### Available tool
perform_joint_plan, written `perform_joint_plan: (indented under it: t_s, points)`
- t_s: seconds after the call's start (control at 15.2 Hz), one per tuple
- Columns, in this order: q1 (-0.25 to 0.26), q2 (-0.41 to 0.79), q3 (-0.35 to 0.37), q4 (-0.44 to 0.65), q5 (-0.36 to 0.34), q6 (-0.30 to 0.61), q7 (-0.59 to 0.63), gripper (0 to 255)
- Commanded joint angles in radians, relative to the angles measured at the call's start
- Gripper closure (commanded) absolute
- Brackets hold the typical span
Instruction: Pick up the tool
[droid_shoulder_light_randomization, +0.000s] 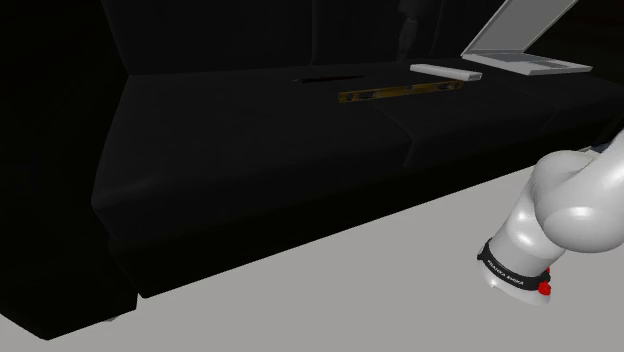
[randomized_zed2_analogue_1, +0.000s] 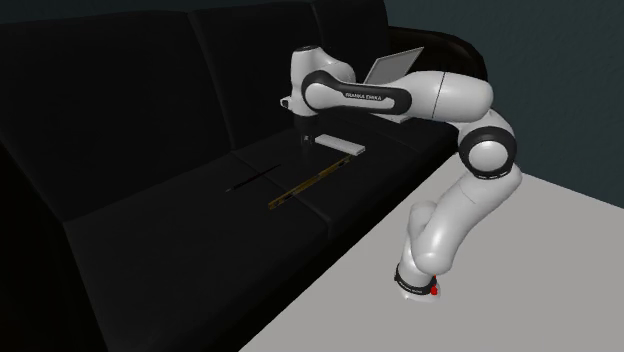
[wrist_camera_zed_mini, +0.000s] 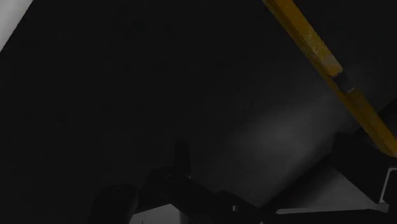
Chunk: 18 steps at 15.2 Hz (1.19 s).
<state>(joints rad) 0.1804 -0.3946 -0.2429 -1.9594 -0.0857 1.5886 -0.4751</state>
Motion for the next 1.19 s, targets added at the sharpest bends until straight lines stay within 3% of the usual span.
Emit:
perform_joint_plan:
  t_s: [0.0, 0.26, 0.66, 0.73, 1.12]
  points:
    - [0.033, 0.095, -0.029, 0.092, 0.025, -0.016, -0.136, 0]
    - [0.080, 0.276, -0.056, 0.283, 0.086, -0.072, -0.375, 0]
    - [0.106, 0.534, -0.038, 0.597, 0.171, -0.202, -0.697, 0]
    - [0.105, 0.549, -0.034, 0.617, 0.175, -0.211, -0.715, 0]
    - [0.111, 0.519, -0.030, 0.495, 0.166, -0.118, -0.714, 0]
